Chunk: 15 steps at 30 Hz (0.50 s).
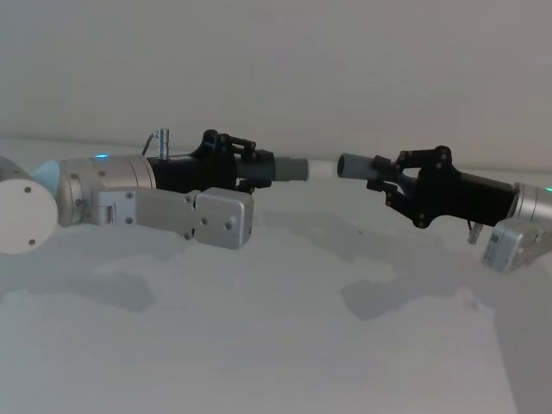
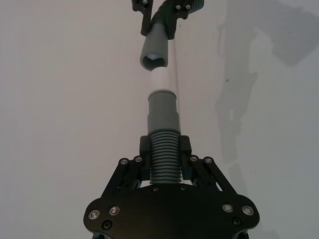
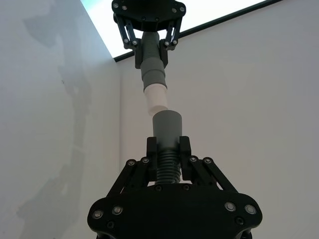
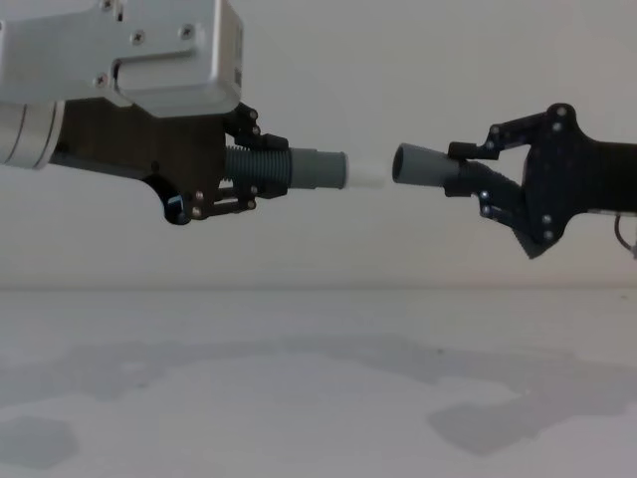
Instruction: Use both hands to pick up one end of the pipe from the table, align the ends, and insert them.
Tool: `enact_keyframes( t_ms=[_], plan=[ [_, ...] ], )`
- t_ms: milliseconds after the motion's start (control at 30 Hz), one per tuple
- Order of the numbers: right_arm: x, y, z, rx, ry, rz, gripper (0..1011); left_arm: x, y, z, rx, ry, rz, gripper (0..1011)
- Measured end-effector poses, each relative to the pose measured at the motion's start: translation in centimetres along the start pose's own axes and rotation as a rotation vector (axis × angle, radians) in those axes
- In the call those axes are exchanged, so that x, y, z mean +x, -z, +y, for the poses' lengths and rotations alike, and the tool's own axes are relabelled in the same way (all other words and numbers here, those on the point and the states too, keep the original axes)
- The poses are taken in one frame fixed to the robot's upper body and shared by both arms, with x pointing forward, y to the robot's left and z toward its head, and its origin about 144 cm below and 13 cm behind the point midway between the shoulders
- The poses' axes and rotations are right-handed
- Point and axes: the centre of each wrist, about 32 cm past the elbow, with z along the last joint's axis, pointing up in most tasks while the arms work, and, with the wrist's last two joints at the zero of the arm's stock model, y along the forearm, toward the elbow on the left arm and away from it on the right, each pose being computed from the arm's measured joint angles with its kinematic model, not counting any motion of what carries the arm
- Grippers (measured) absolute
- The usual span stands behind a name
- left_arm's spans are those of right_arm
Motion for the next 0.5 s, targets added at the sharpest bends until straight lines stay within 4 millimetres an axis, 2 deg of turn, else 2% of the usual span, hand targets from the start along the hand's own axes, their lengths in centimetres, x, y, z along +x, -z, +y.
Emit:
enact_keyframes(
  t_ms=[500],
  plan=[
    [0.03, 0.03, 0.01, 0.000, 0.004, 0.000, 232, 0.00, 0.00, 0.00, 0.000, 0.000, 0.000, 315]
  ],
)
